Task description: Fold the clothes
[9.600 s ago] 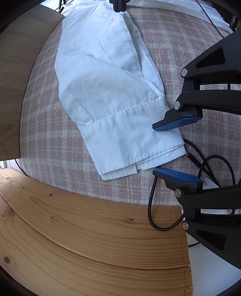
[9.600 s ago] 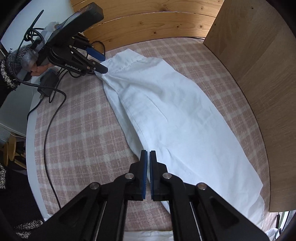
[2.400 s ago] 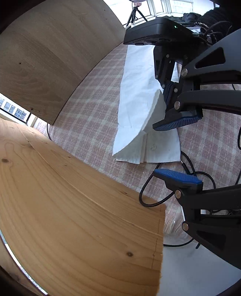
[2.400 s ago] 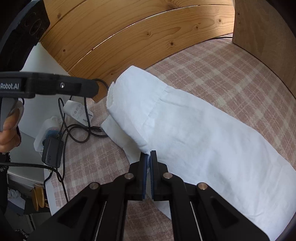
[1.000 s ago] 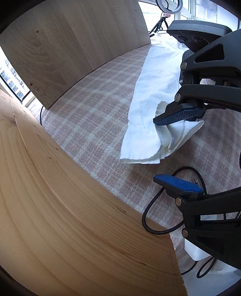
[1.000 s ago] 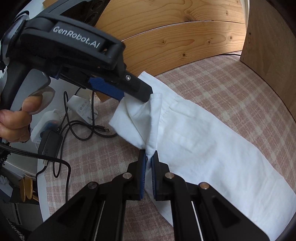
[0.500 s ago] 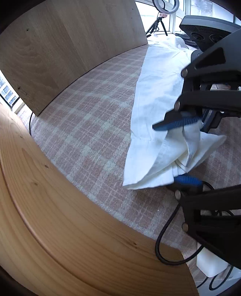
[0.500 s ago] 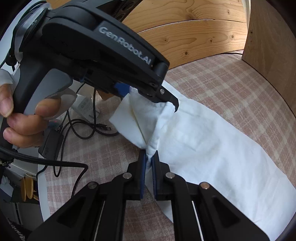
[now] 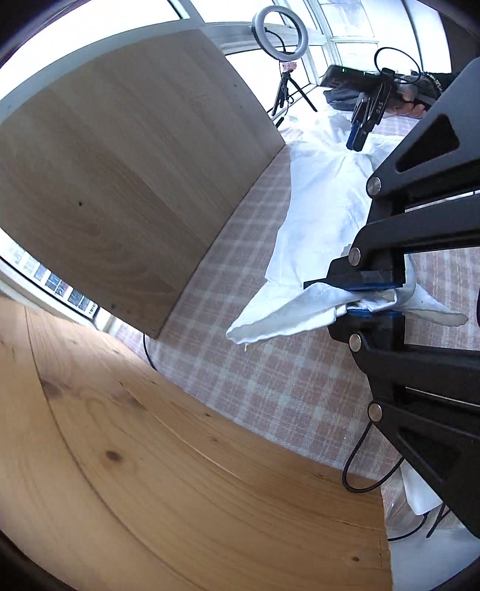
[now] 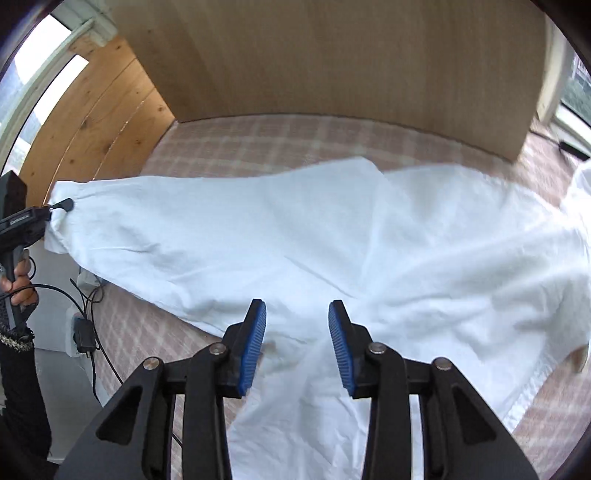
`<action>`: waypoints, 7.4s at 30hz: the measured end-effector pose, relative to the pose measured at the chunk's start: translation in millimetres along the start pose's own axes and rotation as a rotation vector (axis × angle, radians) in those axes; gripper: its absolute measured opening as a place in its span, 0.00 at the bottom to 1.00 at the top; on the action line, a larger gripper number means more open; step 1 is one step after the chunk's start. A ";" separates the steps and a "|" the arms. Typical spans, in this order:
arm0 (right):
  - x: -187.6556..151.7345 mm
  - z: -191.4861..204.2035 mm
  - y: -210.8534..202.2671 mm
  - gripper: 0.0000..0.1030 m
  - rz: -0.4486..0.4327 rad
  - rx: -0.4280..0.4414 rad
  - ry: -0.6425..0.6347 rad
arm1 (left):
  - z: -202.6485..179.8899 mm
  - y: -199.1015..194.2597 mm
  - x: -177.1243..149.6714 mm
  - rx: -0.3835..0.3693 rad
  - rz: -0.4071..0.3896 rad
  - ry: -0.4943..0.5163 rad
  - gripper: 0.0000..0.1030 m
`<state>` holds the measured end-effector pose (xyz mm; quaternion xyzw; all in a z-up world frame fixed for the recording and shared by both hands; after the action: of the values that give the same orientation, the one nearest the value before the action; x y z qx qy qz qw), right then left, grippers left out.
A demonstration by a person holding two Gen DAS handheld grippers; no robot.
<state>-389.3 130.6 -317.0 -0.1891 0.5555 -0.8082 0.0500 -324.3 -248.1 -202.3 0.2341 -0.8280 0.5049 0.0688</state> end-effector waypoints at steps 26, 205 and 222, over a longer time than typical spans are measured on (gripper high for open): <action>-118.2 -136.5 -134.6 0.25 -0.172 -0.028 0.381 | -285.3 -61.0 -135.8 -0.322 0.083 0.678 0.05; -112.0 -213.4 -134.2 0.15 -0.194 0.038 0.160 | -307.2 149.4 -128.3 0.035 0.089 0.561 0.21; -283.9 -101.9 -268.6 0.54 -0.347 0.137 0.185 | -192.0 -32.9 -252.8 0.048 0.143 0.454 0.45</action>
<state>-129.3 404.3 -173.5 -0.2028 0.4603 -0.8546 -0.1285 -110.2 -13.5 -172.1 0.0568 -0.7936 0.5675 0.2118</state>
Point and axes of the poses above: each gripper's, at about its wrist camera, not at the fingertips, and y roughly the way its jaws point, z to its left, x to its top, the point moved 4 cm from there along y, roughly the way its jaws point
